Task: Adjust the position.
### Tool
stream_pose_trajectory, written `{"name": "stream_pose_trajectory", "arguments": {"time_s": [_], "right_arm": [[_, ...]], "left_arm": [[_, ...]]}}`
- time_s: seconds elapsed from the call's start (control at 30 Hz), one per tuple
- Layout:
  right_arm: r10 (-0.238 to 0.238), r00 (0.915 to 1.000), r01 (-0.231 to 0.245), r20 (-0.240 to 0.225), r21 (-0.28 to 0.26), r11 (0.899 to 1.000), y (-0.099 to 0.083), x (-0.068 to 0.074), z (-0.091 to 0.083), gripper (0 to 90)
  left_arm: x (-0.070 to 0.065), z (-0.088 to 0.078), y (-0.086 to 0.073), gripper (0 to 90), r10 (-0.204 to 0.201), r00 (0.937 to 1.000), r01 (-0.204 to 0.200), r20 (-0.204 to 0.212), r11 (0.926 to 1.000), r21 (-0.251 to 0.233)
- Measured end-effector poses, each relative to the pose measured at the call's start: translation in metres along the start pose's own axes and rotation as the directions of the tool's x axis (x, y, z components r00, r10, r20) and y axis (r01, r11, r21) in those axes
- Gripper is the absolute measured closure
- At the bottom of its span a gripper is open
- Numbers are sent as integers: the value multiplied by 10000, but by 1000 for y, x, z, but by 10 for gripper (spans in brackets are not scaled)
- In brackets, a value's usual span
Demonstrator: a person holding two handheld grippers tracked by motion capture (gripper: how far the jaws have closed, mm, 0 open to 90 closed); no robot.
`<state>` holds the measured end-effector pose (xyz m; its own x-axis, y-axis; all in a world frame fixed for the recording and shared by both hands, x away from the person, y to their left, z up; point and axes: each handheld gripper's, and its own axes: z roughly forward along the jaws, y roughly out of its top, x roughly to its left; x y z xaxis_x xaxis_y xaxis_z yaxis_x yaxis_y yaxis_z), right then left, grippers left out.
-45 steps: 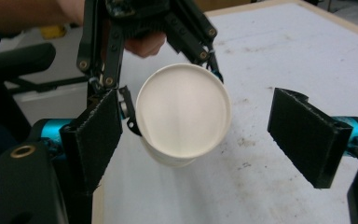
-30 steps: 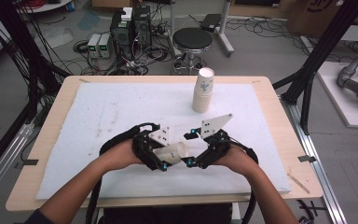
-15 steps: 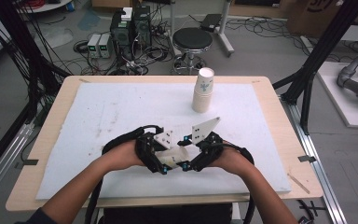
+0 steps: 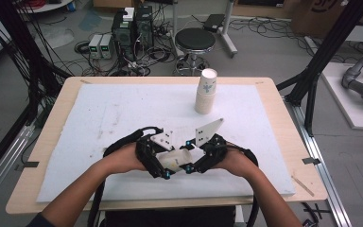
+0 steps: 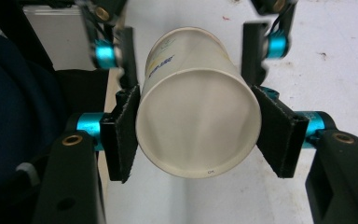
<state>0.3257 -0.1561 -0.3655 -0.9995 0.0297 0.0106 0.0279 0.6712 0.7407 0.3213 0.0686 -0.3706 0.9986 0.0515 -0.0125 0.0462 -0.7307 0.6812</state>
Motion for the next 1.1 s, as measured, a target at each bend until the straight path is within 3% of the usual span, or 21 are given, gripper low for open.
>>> {"name": "stream_pose_trajectory", "arguments": {"time_s": [0.13,0.2,0.27,0.3,0.37,0.43,0.53,0.6,0.7,0.8,0.83,0.93,1.1], "right_arm": [[208,9998,-207,36,-262,9994,-7,-1,-6,379],[237,9997,-235,62,-342,9991,-9,-1,-7,379],[304,9994,-296,134,-557,9980,-12,0,-11,379],[304,9994,-296,134,-557,9980,-12,0,-11,379],[402,9991,-392,142,-662,9970,-15,2,-13,378],[438,9989,-420,186,-872,9953,-18,3,-15,378],[536,9982,-494,271,-1388,9891,-24,6,-18,378],[662,9973,-590,312,-1923,9796,-30,9,-20,377],[774,9965,-686,308,-2224,9725,-34,12,-21,377],[927,9952,-813,310,-2630,9614,-41,14,-21,377],[927,9952,-813,310,-2630,9614,-41,14,-21,377],[960,9949,-834,325,-2761,9575,-45,14,-22,377],[984,9948,-855,281,-3002,9500,-47,14,-25,377]], "left_arm": [[-1,-6,-13,165,-385,9991,362,-191,9931,-1115],[-1,-10,-21,167,-592,9981,562,-147,9860,-1567],[-2,-11,-29,171,-900,9959,860,-87,9728,-2149],[-2,-12,-33,171,-942,9955,886,-137,9697,-2278],[-3,-14,-40,171,-1116,9936,1037,-144,9576,-2687],[-5,-15,-46,171,-1400,9901,1300,-50,9321,-3381],[-6,-17,-53,173,-1576,9874,1388,-142,9058,-4004],[-7,-18,-57,171,-1775,9841,1559,-66,8809,-4469],[-8,-19,-62,171,-1828,9831,1526,-143,8589,-4888],[-9,-19,-65,171,-1954,9805,1575,-186,8395,-5201],[-9,-19,-66,171,-1914,9813,1525,-208,8390,-5223],[-11,-18,-68,171,-1988,9798,1544,-218,8213,-5492],[-13,-15,-68,171,-1980,9802,1582,-89,8086,-5667]]}}
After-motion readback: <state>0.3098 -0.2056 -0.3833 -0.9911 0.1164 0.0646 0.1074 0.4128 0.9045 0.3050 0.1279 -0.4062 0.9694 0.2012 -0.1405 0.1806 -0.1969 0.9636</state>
